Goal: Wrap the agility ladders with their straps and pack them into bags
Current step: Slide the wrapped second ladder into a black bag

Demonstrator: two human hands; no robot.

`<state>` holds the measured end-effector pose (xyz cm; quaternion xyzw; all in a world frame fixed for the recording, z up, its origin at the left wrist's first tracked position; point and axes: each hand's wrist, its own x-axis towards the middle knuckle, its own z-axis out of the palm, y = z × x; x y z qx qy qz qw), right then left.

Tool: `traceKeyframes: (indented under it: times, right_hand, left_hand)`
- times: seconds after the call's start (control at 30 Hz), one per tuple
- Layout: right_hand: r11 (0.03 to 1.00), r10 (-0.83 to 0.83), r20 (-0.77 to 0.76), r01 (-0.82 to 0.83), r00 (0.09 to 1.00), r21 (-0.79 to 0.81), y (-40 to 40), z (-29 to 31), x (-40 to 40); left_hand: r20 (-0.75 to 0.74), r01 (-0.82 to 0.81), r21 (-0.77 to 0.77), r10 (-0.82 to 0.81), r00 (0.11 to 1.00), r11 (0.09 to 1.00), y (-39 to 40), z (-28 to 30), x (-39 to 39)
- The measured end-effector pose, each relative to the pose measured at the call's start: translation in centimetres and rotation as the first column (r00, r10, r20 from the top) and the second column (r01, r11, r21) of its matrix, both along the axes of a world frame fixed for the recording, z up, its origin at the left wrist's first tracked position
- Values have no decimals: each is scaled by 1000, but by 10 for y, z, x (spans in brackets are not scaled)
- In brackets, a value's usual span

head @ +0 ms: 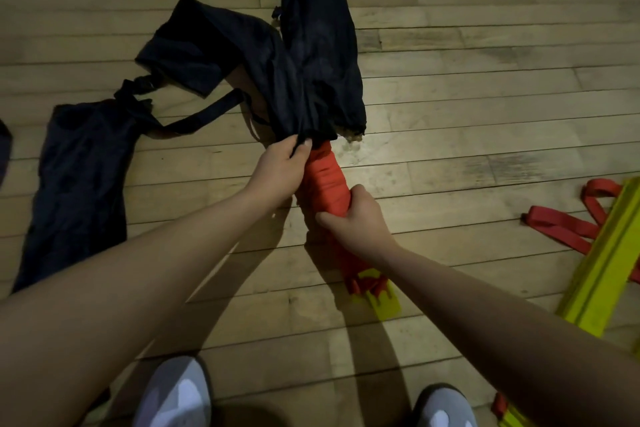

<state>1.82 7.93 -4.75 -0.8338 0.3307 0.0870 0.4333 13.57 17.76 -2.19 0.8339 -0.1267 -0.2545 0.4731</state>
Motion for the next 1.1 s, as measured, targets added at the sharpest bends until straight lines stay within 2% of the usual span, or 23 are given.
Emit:
traceKeyframes:
  times: [0.23,0.33,0.37,0.43,0.53,0.6,0.63,0.7,0.73,0.83,0.93,1.0,1.07,1.1]
  right_hand:
    - [999,-46,34,46,998,20,11,-2,27]
    - [1000,-24,66,24,998,-4,19,-3,33]
    - [1000,-13,76,15,997,-22,22,-1,35]
    - [996,13,78,-6,997,-94,26,4,38]
    - [973,74,76,-55,994,-223,28,11,39]
    - [956,111,80,-85,991,-279,26,15,39]
    - [950,127,81,-98,989,-298,25,16,38]
    - [940,162,85,-127,983,-317,24,20,36]
    - [938,178,89,-141,980,-318,25,21,35]
    - [933,206,98,-165,974,-319,27,23,32]
    - [952,167,123,-127,978,-279,30,23,38]
    - [975,101,155,-66,983,-213,33,23,43]
    - [985,34,167,-5,985,-171,33,22,47]
    - [987,5,164,21,987,-160,33,21,48]
  left_hand:
    - [-78,-33,-63,28,997,997,24,0,6]
    - [2,46,-29,-46,999,999,33,0,11]
    - [89,78,24,-80,993,997,37,0,14]
    - [307,97,229,-167,937,969,41,3,20]
    - [545,24,539,-370,752,842,39,16,35]
    - [586,14,659,-525,617,752,30,24,46]
    - [571,34,698,-584,577,715,25,26,50]
    - [509,113,741,-663,549,662,16,27,56]
    - [462,164,742,-673,578,650,12,27,56]
    - [333,311,609,-591,735,729,1,28,48]
    - [318,373,453,-537,781,810,0,38,33]
    - [303,332,296,-418,856,895,9,41,26]
    - [297,204,51,-210,931,978,21,40,22]
    - [305,126,-52,-105,946,991,27,38,21]
